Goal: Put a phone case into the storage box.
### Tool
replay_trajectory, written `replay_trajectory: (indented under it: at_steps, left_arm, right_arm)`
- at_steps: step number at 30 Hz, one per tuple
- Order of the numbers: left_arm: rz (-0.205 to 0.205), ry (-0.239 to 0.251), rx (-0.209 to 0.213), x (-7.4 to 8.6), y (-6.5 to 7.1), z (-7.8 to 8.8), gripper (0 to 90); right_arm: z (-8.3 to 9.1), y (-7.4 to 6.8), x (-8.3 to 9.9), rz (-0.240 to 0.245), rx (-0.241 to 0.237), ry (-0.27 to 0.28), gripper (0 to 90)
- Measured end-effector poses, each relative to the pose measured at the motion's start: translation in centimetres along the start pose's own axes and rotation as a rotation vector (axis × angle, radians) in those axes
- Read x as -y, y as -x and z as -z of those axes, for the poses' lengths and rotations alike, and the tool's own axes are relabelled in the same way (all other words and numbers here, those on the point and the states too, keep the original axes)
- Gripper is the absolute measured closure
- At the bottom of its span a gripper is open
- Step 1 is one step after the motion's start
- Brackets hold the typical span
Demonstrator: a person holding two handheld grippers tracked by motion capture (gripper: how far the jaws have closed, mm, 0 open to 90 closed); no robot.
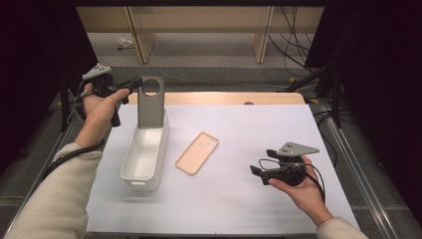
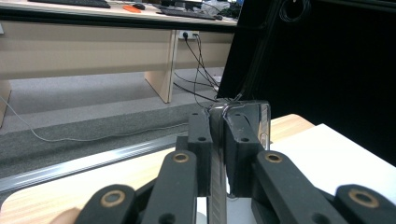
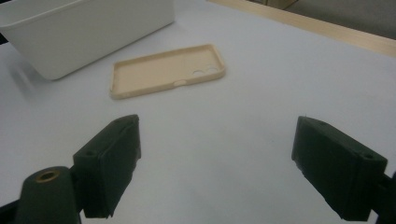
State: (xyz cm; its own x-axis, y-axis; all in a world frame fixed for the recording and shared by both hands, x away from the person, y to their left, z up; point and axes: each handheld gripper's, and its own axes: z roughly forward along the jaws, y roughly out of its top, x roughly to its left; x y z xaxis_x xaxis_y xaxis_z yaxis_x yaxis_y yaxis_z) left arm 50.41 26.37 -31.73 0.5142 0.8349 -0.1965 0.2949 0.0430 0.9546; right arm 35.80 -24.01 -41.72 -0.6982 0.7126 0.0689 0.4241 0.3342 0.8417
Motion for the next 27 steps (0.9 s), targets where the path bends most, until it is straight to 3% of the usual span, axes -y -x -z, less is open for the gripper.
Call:
replay_trajectory:
  at_steps: [27]
  left_arm:
    - [-0.007, -0.031, -0.017, 0.4, -1.0, -1.7, 82.1]
  right_arm:
    - [0.0, 0.1, 0.0, -0.005, -0.001, 0.001, 16.6]
